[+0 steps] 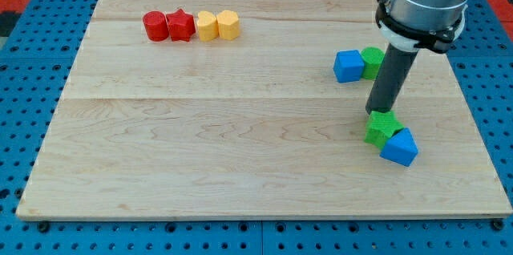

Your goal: Move the green circle towards the green star

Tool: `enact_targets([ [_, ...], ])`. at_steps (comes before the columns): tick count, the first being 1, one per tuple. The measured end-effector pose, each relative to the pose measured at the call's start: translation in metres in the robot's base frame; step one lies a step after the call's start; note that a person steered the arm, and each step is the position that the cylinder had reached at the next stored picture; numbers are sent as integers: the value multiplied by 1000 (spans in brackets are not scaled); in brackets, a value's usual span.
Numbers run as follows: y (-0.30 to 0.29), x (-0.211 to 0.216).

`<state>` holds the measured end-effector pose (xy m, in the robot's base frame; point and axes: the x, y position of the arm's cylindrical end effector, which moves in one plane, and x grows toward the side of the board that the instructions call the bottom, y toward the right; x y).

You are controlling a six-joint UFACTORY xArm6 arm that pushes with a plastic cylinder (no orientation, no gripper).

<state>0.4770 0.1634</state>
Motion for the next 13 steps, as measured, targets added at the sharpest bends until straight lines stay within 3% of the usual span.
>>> enact_targets([
  [2, 1, -29],
  [4, 45, -47],
  [7, 32, -139],
  [10, 7, -133],
  [13, 11, -71],
])
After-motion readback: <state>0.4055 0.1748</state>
